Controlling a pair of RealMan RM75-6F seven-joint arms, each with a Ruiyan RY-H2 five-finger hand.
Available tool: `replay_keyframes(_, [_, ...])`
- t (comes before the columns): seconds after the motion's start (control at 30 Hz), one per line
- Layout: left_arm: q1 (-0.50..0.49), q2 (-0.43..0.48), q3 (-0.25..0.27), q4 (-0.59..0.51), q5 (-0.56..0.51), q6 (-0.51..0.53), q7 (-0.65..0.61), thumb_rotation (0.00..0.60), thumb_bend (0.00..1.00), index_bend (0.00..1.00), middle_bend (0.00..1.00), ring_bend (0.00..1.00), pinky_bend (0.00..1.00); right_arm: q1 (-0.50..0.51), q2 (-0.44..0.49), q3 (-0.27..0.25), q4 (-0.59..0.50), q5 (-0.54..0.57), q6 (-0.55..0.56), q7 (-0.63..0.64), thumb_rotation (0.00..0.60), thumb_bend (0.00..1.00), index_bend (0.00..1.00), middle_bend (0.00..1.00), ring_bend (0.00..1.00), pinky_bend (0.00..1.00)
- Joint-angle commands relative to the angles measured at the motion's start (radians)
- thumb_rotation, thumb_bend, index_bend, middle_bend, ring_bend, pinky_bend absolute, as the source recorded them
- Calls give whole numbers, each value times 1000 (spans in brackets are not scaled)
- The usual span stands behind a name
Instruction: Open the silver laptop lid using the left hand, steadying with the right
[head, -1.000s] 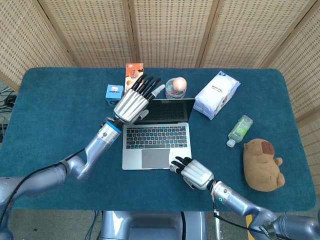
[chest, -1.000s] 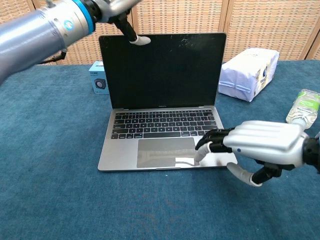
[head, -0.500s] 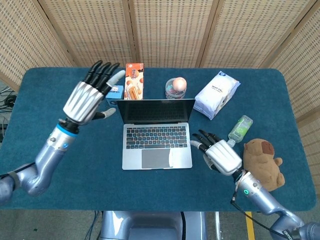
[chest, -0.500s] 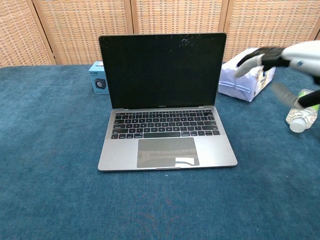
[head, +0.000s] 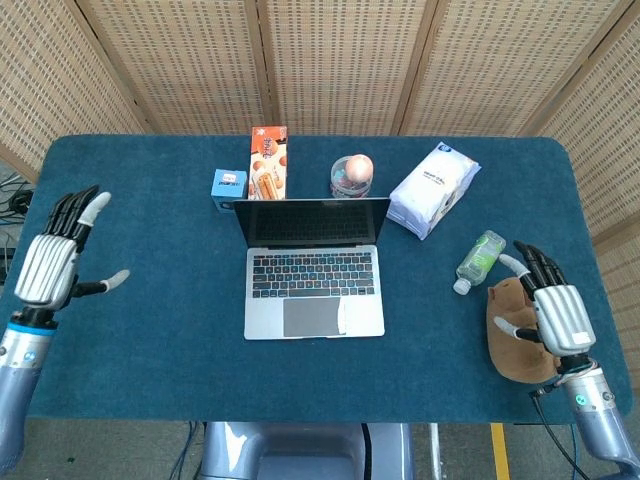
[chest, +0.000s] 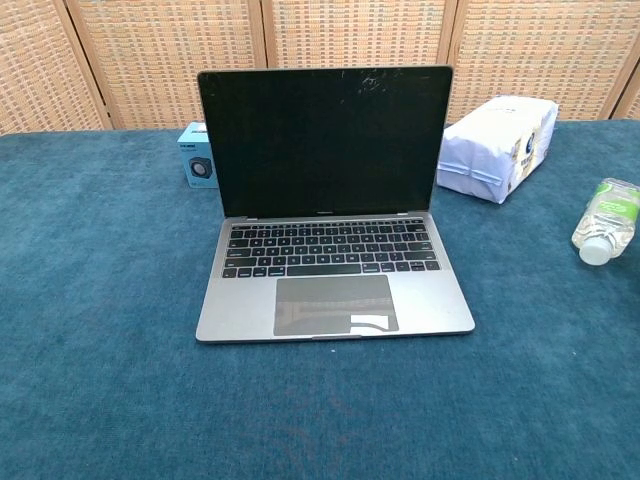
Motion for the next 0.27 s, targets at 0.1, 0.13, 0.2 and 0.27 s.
replay_keyframes(0.1, [159,-37,106,35,-64,44,14,600,0,0,0,0,0,-89,28,-37,-81,-15,77,-19,600,0,1,0,0,0])
replay_keyframes(0.13, [173,-34,118,29,-64,42,22,600,0,0,0,0,0,-99,26,-38,-87,-18,87,-24,600,0,0,0,0,0])
replay_keyframes(0.2, [198,-30,135,22,-56,51,49,600,0,0,0,0,0,-114,23,-40,-100,-23,98,-39,600,0,0,0,0,0])
replay_keyframes(0.27, [221,-23,147,1,-42,67,75,600,0,0,0,0,0,-129,19,-38,-113,-21,109,-60,600,0,0,0,0,0])
